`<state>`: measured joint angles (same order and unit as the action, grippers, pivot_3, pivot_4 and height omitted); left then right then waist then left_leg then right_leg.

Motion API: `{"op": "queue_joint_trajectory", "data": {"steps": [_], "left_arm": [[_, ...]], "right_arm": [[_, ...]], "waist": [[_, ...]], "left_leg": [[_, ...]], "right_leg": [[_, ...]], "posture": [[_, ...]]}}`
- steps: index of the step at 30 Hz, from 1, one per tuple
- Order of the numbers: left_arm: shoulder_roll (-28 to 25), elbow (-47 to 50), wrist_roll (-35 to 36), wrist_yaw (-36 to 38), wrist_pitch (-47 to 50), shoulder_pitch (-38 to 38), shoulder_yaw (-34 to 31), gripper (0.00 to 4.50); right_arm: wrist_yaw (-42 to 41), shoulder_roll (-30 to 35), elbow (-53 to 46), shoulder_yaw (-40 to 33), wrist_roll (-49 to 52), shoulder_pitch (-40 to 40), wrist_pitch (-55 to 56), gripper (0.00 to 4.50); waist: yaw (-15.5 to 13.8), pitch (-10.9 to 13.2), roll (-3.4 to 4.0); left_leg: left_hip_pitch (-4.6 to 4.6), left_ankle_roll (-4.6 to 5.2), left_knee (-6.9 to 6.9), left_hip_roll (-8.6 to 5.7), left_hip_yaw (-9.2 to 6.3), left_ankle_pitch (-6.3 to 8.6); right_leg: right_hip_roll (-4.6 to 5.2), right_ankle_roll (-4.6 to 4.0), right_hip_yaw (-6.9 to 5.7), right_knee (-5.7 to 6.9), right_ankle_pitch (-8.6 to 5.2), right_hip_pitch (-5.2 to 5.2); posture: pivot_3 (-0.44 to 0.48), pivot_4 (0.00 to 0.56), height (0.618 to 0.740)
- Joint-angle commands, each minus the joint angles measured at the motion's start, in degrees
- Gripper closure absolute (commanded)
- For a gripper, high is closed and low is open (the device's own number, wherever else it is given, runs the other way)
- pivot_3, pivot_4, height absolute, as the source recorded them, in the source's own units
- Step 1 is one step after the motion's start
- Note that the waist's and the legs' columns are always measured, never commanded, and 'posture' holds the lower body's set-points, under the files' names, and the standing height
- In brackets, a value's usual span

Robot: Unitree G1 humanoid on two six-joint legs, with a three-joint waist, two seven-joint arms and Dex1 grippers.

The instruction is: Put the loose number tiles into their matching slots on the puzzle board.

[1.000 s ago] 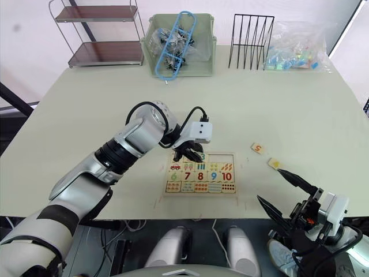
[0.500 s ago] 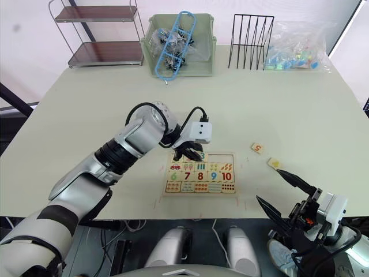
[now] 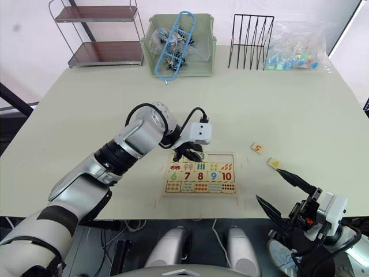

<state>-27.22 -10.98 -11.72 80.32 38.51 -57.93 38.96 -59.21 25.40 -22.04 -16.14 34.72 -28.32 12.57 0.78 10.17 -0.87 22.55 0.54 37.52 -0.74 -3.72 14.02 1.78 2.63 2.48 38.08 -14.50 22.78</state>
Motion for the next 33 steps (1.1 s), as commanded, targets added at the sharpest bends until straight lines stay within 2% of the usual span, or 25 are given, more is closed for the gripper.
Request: {"op": "queue_joint_trajectory", "data": {"steps": [1, 2, 3, 5, 6, 7, 18, 22, 27, 30, 33], "left_arm": [[-0.13, 1.26, 0.0, 0.54, 0.43, 0.32, 0.56, 2.09], [-0.18, 1.46, 0.12, 0.74, 0.76, 0.38, 0.54, 1.87], [-0.21, 1.63, 0.21, 0.89, 1.02, 0.42, 0.54, 1.36], [-0.23, 2.2, 0.45, 1.06, 1.94, 0.3, 0.25, 0.72], [-0.19, 2.44, 0.54, 1.09, 2.36, 0.21, 0.07, 0.12], [-0.17, 2.64, 0.64, 1.16, 2.74, 0.08, -0.1, 0.05], [-0.82, 2.88, 5.71, 3.23, 4.74, -3.12, -4.35, 0.05], [-1.75, 0.4, 7.65, 1.84, -0.95, -2.51, -7.41, 0.05], [-1.17, -2.48, 9.95, -0.04, -0.61, -2.5, -10.77, 0.05], [0.13, -5.28, 12.2, -1.56, -3.76, -1.8, -13.65, 0.05], [0.53, -7.87, 13.01, -1.99, -6.34, -0.93, -14.79, 0.79]], "right_arm": [[0.18, 0.57, -1.79, -0.4, 0.7, -0.15, 0.18, 0.0], [0.19, 0.58, -1.8, -0.4, 0.71, -0.16, 0.17, 0.0], [0.19, 0.59, -1.77, -0.41, 0.73, -0.17, 0.18, 0.0], [0.09, 0.66, -1.67, -0.47, 0.78, -0.23, 0.19, 0.0], [0.05, 0.68, -1.62, -0.49, 0.79, -0.24, 0.21, 0.0], [0.02, 0.7, -1.58, -0.51, 0.81, -0.23, 0.21, 0.0], [-0.09, 0.67, -1.01, -0.28, 0.69, 0.53, 0.27, 0.0], [-0.51, 0.52, -0.38, -0.36, 0.65, 0.61, 0.62, 0.0], [-0.92, 0.46, 0.21, -0.35, 0.65, 0.79, 0.89, 0.0], [-1.14, 0.47, 0.53, -0.28, 0.66, 1.05, 0.96, 0.0], [-1.38, 0.46, 0.76, -0.3, 0.7, 1.3, 0.96, 0.0]], "waist": [[0.0, 0.0, 0.0], [0.0, 0.0, 0.0], [0.0, 0.0, 0.0], [0.01, 0.0, 0.0], [0.01, 0.0, 0.0], [0.0, 0.0, 0.0], [0.01, 0.0, 0.0], [0.04, 0.0, 0.01], [0.0, 0.0, 0.01], [-0.01, 0.0, 0.01], [-0.02, -0.01, 0.01]], "left_leg": [[0.0, 0.0, 0.0, 0.0, -0.01, 0.0], [-0.01, 0.0, 0.0, 0.0, 0.0, 0.0], [0.0, 0.0, 0.0, 0.0, 0.0, 0.0], [-0.01, 0.0, 0.0, 0.0, 0.0, 0.0], [0.0, 0.0, 0.0, 0.0, 0.0, 0.0], [0.0, 0.0, 0.0, 0.0, 0.0, 0.0], [0.0, 0.0, 0.0, 0.0, 0.0, 0.0], [-0.01, 0.0, 0.0, 0.02, 0.0, 0.0], [-0.01, 0.0, 0.01, 0.01, 0.01, 0.0], [0.0, 0.0, 0.01, 0.0, -0.01, 0.0], [0.0, 0.0, 0.02, 0.0, -0.01, 0.0]], "right_leg": [[0.0, 0.0, -0.01, 0.0, 0.0, 0.0], [0.0, 0.0, 0.0, 0.0, 0.0, 0.0], [0.0, 0.0, 0.0, 0.0, 0.0, 0.0], [0.0, 0.0, 0.0, 0.0, 0.0, 0.0], [0.0, 0.0, 0.0, 0.0, 0.0, 0.0], [0.0, 0.0, 0.0, 0.01, 0.0, 0.0], [0.0, 0.0, 0.0, 0.01, 0.0, 0.0], [0.0, 0.0, 0.0, 0.01, 0.0, 0.0], [0.01, 0.0, 0.0, 0.01, 0.0, 0.0], [0.01, 0.0, -0.01, 0.01, 0.0, 0.0], [0.02, 0.0, -0.01, 0.01, 0.01, 0.0]], "posture": [[0.0, 0.15, 0.739], [0.0, 0.15, 0.739], [0.0, 0.15, 0.739], [0.0, 0.15, 0.739], [0.0, 0.15, 0.739], [0.0, 0.15, 0.739], [0.0, 0.15, 0.739], [0.0, 0.15, 0.739], [0.0, 0.15, 0.739], [0.0, 0.15, 0.739], [0.0, 0.15, 0.739]]}}
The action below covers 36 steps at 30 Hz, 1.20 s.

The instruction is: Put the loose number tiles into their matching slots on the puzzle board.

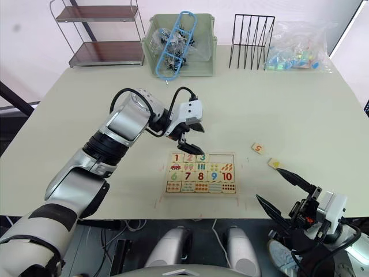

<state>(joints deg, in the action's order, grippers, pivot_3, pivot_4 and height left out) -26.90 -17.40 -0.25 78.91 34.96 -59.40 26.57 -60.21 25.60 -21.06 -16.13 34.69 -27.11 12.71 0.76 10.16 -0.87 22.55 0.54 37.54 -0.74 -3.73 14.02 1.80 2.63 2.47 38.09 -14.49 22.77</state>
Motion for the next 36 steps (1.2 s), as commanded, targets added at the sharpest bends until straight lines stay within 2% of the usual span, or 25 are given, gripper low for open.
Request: {"op": "queue_joint_trajectory", "data": {"steps": [1, 2, 3, 4, 6, 8, 15, 18, 27, 36], "left_arm": [[0.27, -2.02, 1.76, -0.74, -3.82, 0.97, -2.67, 1.34], [0.62, -2.9, 2.05, -1.27, -5.79, 1.71, -3.29, 1.75], [1.08, -3.9, 2.24, -1.83, -7.77, 2.31, -3.92, 2.36], [1.38, -4.65, 2.34, -2.24, -9.16, 2.65, -4.29, 2.69], [1.95, -7.26, 2.02, -2.68, -12.39, 2.99, -4.41, 3.77], [2.42, -9.67, 1.66, -2.72, -15.21, 3.12, -4.28, 4.4], [3.6, -17.85, 0.17, -2.24, -28.74, 3.41, -4.15, 4.4], [3.73, -20.12, -0.24, -0.56, -31.77, 3.46, -3.92, 4.4], [4.52, -25.62, -2.19, 1.05, -36.17, 2.98, -3.98, 4.4], [4.83, -26.6, -2.67, 2.18, -37.24, 2.82, -4.49, 4.4]], "right_arm": [[-0.44, 0.28, -0.14, -0.35, 0.73, 0.21, 0.8, 0.0], [-0.5, 0.3, -0.04, -0.37, 0.72, 0.34, 0.81, 0.0], [-0.55, 0.33, 0.08, -0.38, 0.73, 0.47, 0.81, 0.0], [-0.6, 0.36, 0.17, -0.38, 0.74, 0.55, 0.83, 0.0], [-0.69, 0.4, 0.29, -0.38, 0.77, 0.74, 0.79, 0.0], [-0.76, 0.41, 0.33, -0.41, 0.76, 0.88, 0.73, 0.0], [-0.57, 0.47, -0.06, -0.69, 0.74, 0.73, 0.56, 0.0], [-0.34, 0.43, -0.37, -0.76, 0.65, 0.43, 0.57, 0.0], [0.24, 0.43, -0.78, -0.76, 0.59, 0.07, 0.61, 0.0], [0.82, 0.26, -1.22, -0.48, 0.45, -0.26, 0.7, 0.0]], "waist": [[0.02, 0.0, 0.0], [0.1, -0.01, 0.01], [0.11, 0.0, 0.01], [0.06, 0.0, 0.01], [0.0, 0.0, 0.0], [-0.01, 0.0, 0.0], [-0.03, 0.0, 0.0], [0.02, 0.0, 0.0], [0.02, 0.0, 0.0], [0.02, -0.01, 0.0]], "left_leg": [[-0.01, 0.0, 0.0, -0.01, 0.01, 0.0], [-0.01, 0.0, 0.0, -0.01, 0.01, 0.0], [-0.03, 0.0, 0.0, 0.0, 0.03, 0.0], [-0.03, 0.0, 0.0, 0.0, 0.04, 0.0], [-0.03, 0.0, 0.0, 0.0, 0.02, 0.0], [-0.02, 0.0, 0.02, -0.01, 0.03, 0.0], [0.0, 0.0, 0.03, -0.04, 0.03, 0.0], [0.0, 0.0, 0.03, -0.07, 0.03, 0.0], [0.01, 0.0, 0.04, -0.08, 0.03, 0.0], [0.0, 0.0, 0.04, -0.08, 0.03, 0.0]], "right_leg": [[0.0, 0.0, 0.0, 0.0, 0.0, 0.0], [0.0, 0.0, 0.0, 0.0, 0.0, 0.0], [-0.01, 0.0, 0.02, 0.01, 0.0, 0.0], [-0.01, -0.01, 0.02, 0.02, 0.0, 0.0], [0.0, -0.01, 0.01, 0.02, 0.01, 0.0], [0.0, 0.0, 0.02, 0.02, 0.01, 0.0], [0.0, 0.02, 0.01, 0.02, 0.02, 0.0], [-0.01, 0.03, 0.02, 0.02, 0.03, 0.0], [-0.02, 0.03, 0.01, 0.02, 0.03, 0.0], [-0.02, 0.04, 0.01, 0.02, 0.03, 0.0]], "posture": [[0.0, 0.15, 0.739], [0.0, 0.15, 0.739], [0.0, 0.15, 0.739], [0.0, 0.15, 0.739], [0.0, 0.15, 0.739], [0.0, 0.15, 0.739], [0.0, 0.15, 0.739], [0.0, 0.15, 0.739], [0.0, 0.15, 0.739], [0.0, 0.15, 0.739]]}}
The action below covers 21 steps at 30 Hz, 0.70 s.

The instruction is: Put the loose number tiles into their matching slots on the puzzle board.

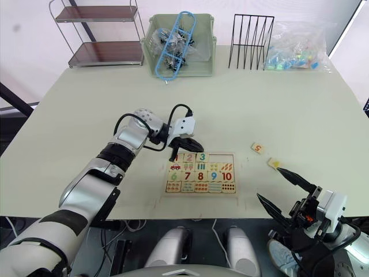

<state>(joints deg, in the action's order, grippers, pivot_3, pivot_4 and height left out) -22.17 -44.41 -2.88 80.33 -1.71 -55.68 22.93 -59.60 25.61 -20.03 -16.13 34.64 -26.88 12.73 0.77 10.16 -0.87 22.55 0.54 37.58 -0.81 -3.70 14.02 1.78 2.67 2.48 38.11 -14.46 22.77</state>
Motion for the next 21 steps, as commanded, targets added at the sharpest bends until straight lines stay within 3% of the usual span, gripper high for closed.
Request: {"op": "queue_joint_trajectory", "data": {"steps": [1, 21], "left_arm": [[0.09, 0.58, -0.05, 0.87, -0.6, -0.77, -0.85, 4.4], [-0.52, 1.2, -0.31, 2.31, -2.27, 0.24, -0.93, 4.4]], "right_arm": [[0.31, 0.24, -2.38, -0.44, 0.47, -0.54, 0.66, 0.0], [0.87, 0.11, -2.58, -0.1, 0.26, -0.61, 0.57, 0.0]], "waist": [[0.01, 0.0, 0.0], [0.01, 0.0, 0.0]], "left_leg": [[0.0, 0.0, 0.0, 0.0, 0.0, 0.0], [0.0, 0.0, 0.0, 0.0, 0.0, 0.0]], "right_leg": [[0.0, 0.0, 0.0, 0.0, 0.0, 0.0], [0.0, 0.0, 0.0, 0.0, 0.0, 0.0]], "posture": [[0.0, 0.15, 0.739], [0.0, 0.15, 0.739]]}}
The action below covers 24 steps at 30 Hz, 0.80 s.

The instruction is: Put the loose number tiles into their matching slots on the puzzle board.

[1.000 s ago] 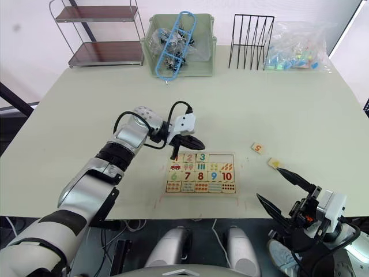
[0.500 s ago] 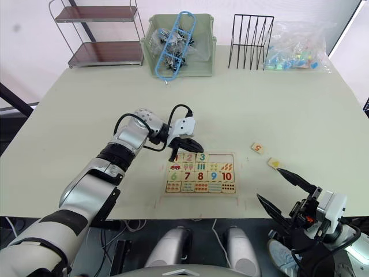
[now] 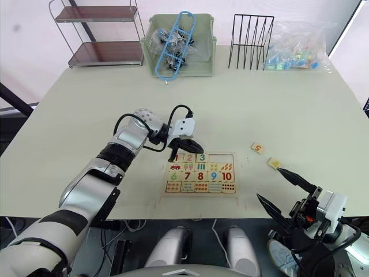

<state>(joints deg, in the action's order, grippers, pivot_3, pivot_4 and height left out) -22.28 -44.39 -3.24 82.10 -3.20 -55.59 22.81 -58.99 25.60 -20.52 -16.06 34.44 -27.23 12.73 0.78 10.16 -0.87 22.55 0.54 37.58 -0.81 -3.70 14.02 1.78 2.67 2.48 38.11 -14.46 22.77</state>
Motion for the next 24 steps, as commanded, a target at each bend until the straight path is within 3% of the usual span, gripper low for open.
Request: {"op": "queue_joint_trajectory", "data": {"steps": [1, 15, 24], "left_arm": [[-0.44, 1.21, 0.07, 0.66, -0.8, 0.2, -0.82, 4.4], [0.25, -1.8, 1.04, -1.49, -1.67, -1.77, -3.14, 4.4], [0.23, -1.78, 5.42, -1.35, 0.54, -2.98, -9.04, 4.4]], "right_arm": [[0.27, 0.14, -2.12, -0.15, 0.46, -0.27, 0.56, 0.0], [0.85, 0.84, -2.86, -0.18, 0.72, 0.16, -0.44, 0.0], [0.65, 1.6, -2.34, -0.1, 1.16, 1.79, -1.62, 0.0]], "waist": [[0.0, 0.0, 0.0], [0.0, 0.0, 0.0], [0.06, 0.0, 0.0]], "left_leg": [[0.0, 0.0, 0.0, 0.0, 0.0, 0.0], [0.0, 0.0, 0.0, 0.0, 0.0, 0.0], [0.01, 0.0, 0.01, -0.01, 0.0, 0.0]], "right_leg": [[0.0, 0.0, 0.0, 0.0, 0.0, 0.0], [0.0, 0.0, 0.0, 0.0, 0.0, 0.0], [0.0, 0.01, -0.01, 0.0, 0.0, 0.0]], "posture": [[0.0, 0.15, 0.739], [0.0, 0.15, 0.739], [0.0, 0.15, 0.739]]}}
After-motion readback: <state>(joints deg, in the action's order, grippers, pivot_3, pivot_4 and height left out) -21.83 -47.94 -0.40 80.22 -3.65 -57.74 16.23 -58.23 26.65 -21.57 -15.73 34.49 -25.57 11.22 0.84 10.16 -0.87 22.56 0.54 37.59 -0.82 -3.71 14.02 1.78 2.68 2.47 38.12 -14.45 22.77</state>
